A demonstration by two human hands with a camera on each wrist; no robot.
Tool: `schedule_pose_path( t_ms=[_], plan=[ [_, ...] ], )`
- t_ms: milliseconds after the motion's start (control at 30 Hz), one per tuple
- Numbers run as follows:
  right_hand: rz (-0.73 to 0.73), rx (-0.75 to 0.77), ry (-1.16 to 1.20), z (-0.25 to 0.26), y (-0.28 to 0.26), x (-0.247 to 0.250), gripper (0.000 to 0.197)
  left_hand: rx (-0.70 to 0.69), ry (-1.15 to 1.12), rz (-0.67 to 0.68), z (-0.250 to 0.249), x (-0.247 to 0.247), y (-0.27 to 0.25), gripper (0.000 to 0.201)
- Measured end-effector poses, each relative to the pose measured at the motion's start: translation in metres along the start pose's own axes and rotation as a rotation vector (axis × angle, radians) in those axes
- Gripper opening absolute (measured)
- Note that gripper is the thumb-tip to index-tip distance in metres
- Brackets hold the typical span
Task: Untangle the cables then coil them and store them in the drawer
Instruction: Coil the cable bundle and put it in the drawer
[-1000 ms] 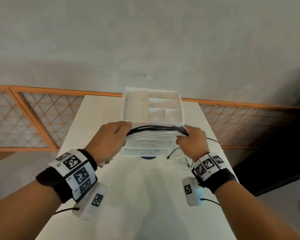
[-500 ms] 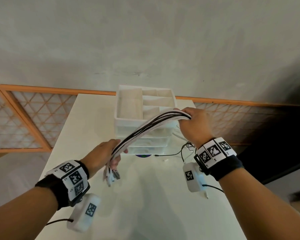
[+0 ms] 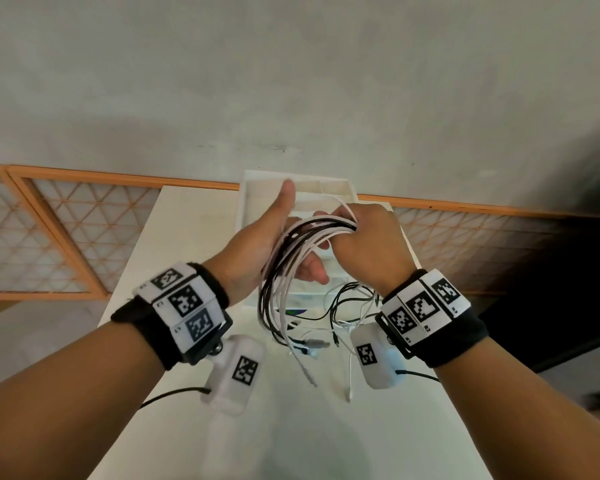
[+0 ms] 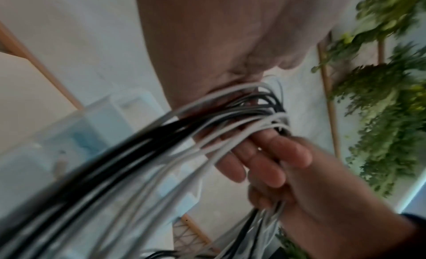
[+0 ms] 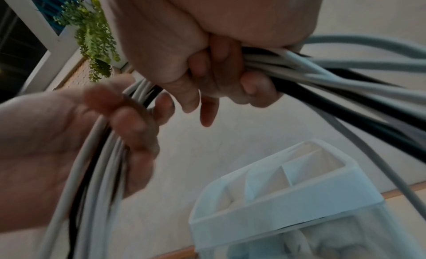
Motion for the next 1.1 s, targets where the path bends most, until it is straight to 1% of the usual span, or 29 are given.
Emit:
schedule_pose_path(
  t_ms=[67,133,200,267,300,367,433,467,500,600,667,733,833,867,900,933,967,1000,1033,1067,1100],
  plan=[
    [-0.026,-0.015,0.030,0.000,-0.002,0.003,0.023,0.026,0.083,-0.022,-0.014,-0.002,0.003,0.090],
    [-0.045,-0.032,0.017,-0.005,-0.001,0.005,0.021,0.070,0.145,-0.088,-0.020,0.002,0.004,0.082],
    [-0.048,-0.053,-0.003,-0.013,-0.001,0.005,0.023,0.094,0.161,-0.168,-0.018,0.013,0.005,0.062],
    [-0.052,-0.062,-0.008,-0.018,-0.002,0.006,0.022,0.073,0.252,-0.220,-0.016,0.020,0.006,0.046],
    [-0.050,-0.063,-0.007,-0.018,-0.002,0.006,0.019,0.040,0.298,-0.237,-0.017,0.020,0.006,0.045],
    [-0.030,-0.069,0.000,-0.014,-0.003,0.004,0.017,-0.016,0.342,-0.226,-0.022,0.011,0.006,0.053],
    [-0.001,-0.074,0.010,-0.008,-0.002,0.004,0.018,-0.004,0.431,-0.176,-0.027,-0.004,0.007,0.071],
    [0.005,-0.073,0.015,-0.007,-0.001,0.003,0.018,0.010,0.480,-0.173,-0.029,-0.010,0.008,0.076],
    [0.003,-0.073,0.013,-0.006,0.000,0.003,0.018,0.015,0.507,-0.187,-0.027,-0.013,0.010,0.076],
    [-0.015,-0.067,-0.018,-0.010,-0.001,-0.001,0.030,0.027,0.510,-0.224,-0.021,-0.010,0.011,0.069],
    [-0.007,-0.069,-0.031,-0.014,-0.002,-0.005,0.025,0.044,0.500,-0.229,-0.020,-0.004,0.011,0.069],
    [-0.003,-0.081,-0.025,-0.015,-0.001,-0.005,0.019,0.001,0.506,-0.259,-0.021,0.000,0.013,0.069],
    [-0.024,-0.070,-0.029,-0.012,0.001,-0.003,0.029,-0.082,0.523,-0.305,-0.021,-0.010,0.015,0.069],
    [-0.035,-0.048,-0.031,-0.010,0.002,-0.003,0.029,-0.105,0.529,-0.336,-0.020,-0.015,0.016,0.067],
    [-0.050,-0.028,-0.033,-0.009,0.003,-0.002,0.023,-0.132,0.545,-0.380,-0.019,-0.018,0.015,0.064],
    [-0.073,-0.011,-0.012,-0.009,0.004,-0.001,0.013,-0.155,0.566,-0.426,-0.019,-0.019,0.015,0.061],
    [-0.098,0.007,0.031,-0.011,0.003,0.001,0.012,-0.172,0.575,-0.464,-0.018,-0.016,0.014,0.059],
    [-0.112,0.028,0.095,-0.016,0.002,0.004,0.023,-0.181,0.556,-0.496,-0.019,-0.012,0.013,0.058],
    [-0.110,0.044,0.167,-0.022,-0.002,0.006,0.029,-0.182,0.511,-0.522,-0.022,-0.005,0.012,0.057],
    [-0.088,0.045,0.193,-0.031,-0.007,0.006,0.030,-0.182,0.452,-0.539,-0.025,0.003,0.010,0.056],
    [-0.035,0.027,0.168,-0.042,-0.014,0.003,0.027,-0.183,0.401,-0.546,-0.030,0.011,0.008,0.055]
  ],
)
Point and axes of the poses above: each hand's wrist, its own y-axis towards the middle knuckle, its own x-axis out of the back of the hand, z = x × y, the point moved 3 cm from there along y, towards the middle knuckle, and after that the axes turned 3 degrees about x, right-handed, at the moved point
